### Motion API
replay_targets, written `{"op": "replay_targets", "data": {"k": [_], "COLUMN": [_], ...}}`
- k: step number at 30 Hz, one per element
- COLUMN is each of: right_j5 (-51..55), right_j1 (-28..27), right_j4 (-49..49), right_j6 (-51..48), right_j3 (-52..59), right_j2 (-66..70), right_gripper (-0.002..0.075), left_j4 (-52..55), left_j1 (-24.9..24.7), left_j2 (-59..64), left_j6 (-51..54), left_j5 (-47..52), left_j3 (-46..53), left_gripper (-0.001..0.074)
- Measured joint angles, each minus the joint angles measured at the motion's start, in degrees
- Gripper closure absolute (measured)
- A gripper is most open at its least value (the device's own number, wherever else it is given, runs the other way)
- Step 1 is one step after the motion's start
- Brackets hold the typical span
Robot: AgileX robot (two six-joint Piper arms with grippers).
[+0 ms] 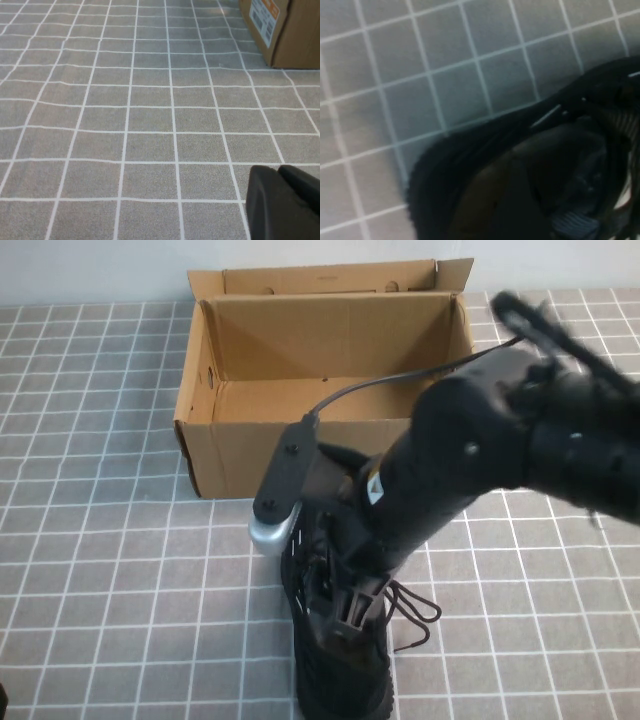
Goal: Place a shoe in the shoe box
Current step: Pick up the shoe from the table
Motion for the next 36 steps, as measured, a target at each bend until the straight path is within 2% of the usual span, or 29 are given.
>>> {"op": "replay_targets", "data": {"k": [9,16,23,25,28,32,36], "right_j5": [-2.16,-5.41,-5.09,-4.74,-3.13,0.32,2.09], "right_j1": [0.00,0.00,-0.24,-0.38,-0.47,-0.47,-0.47], "right_j4": [-10.27,-10.89,-10.95,-10.95,-10.95,-10.85,-10.93], "right_j6": [0.11,0.11,0.11,0.11,0.11,0.11,0.11], "right_j3": [-0.23,-0.38,-0.38,-0.49,-0.99,-2.69,-3.97], "right_j2": [2.94,4.19,6.60,6.60,6.60,6.60,6.60], "right_gripper": [0.0267,0.0273,0.0328,0.0363,0.0462,0.0661,0.0725], "left_j4": [0.00,0.00,0.00,0.00,0.00,0.00,0.00], "left_j1": [0.00,0.00,0.00,0.00,0.00,0.00,0.00], "left_j2": [0.00,0.00,0.00,0.00,0.00,0.00,0.00], "left_j6": [0.00,0.00,0.00,0.00,0.00,0.00,0.00], "left_j5": [0.00,0.00,0.00,0.00,0.00,0.00,0.00], "left_j3": [0.00,0.00,0.00,0.00,0.00,0.00,0.00], "left_gripper": [0.0736,0.0736,0.0736,0.0736,0.0736,0.0736,0.0736]}}
